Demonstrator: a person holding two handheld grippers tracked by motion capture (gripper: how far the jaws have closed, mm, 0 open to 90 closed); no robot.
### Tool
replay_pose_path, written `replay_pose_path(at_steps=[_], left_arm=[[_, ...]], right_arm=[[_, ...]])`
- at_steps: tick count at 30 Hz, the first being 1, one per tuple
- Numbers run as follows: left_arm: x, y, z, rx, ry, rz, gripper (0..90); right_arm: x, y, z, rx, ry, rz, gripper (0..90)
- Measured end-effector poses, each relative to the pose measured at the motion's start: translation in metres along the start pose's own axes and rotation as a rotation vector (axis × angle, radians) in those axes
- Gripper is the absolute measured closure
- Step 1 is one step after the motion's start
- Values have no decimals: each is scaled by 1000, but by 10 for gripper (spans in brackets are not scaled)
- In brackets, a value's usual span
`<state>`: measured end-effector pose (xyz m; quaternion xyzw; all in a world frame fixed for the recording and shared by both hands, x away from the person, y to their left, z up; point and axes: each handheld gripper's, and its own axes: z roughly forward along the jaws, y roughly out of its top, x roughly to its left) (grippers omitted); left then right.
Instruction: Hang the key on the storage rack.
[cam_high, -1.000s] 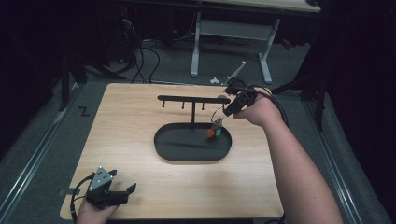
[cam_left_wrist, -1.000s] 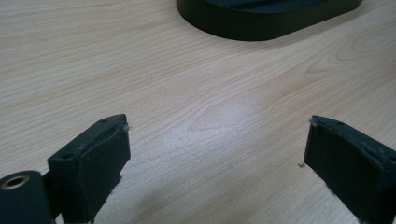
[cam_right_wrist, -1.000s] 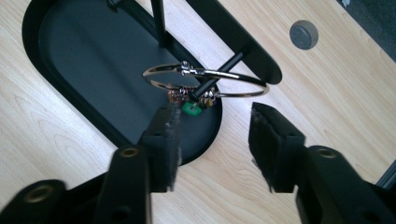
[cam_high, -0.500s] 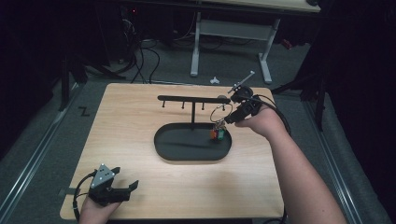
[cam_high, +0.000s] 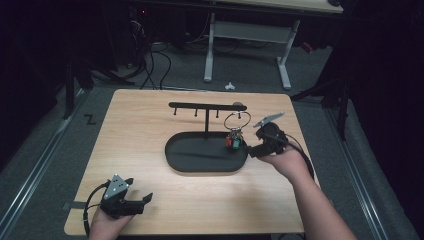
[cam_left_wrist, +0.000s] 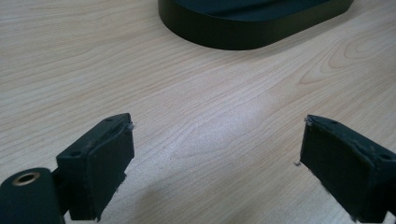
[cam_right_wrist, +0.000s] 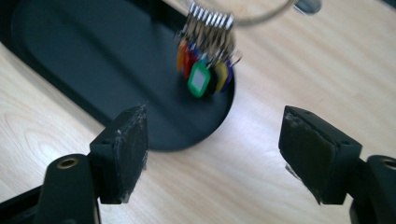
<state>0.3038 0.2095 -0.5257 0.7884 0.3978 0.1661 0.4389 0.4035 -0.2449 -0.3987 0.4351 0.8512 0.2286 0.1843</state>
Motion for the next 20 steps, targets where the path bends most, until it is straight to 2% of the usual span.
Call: replay_pose_path(at_steps=[2, 6, 8, 10, 12, 13, 14, 15, 16, 20], left_arm=[[0, 0, -1, -8, 2, 0, 107], [-1, 0, -2, -11, 8, -2, 108], [-2, 0, -2, -7, 11, 7, 109], [-3, 0, -1, -1, 10, 17, 109], [-4, 0, -1, -1, 14, 19, 109], [-4, 0, -2, -3, 14, 18, 109], [-5, 0, -2, -4, 15, 18, 109], [-5, -1, -3, -2, 17, 25, 109], [-6, -1, -4, -2, 21, 27, 109], [-6, -3, -7, 1, 33, 25, 109]], right_arm=[[6, -17, 7, -31, -1, -12, 224], [20, -59, 22, -105, -26, 15, 187], [27, -80, 27, -150, -39, 49, 182], [32, -98, 31, -187, -30, 87, 181], [40, -119, 33, -252, -22, 146, 183], [44, -134, 35, -307, -34, 188, 213], [47, -140, 37, -300, -32, 174, 204], [48, -142, 37, -270, -17, 148, 181], [49, -144, 37, -259, -25, 114, 180], [46, -140, 37, -281, -27, 138, 179]])
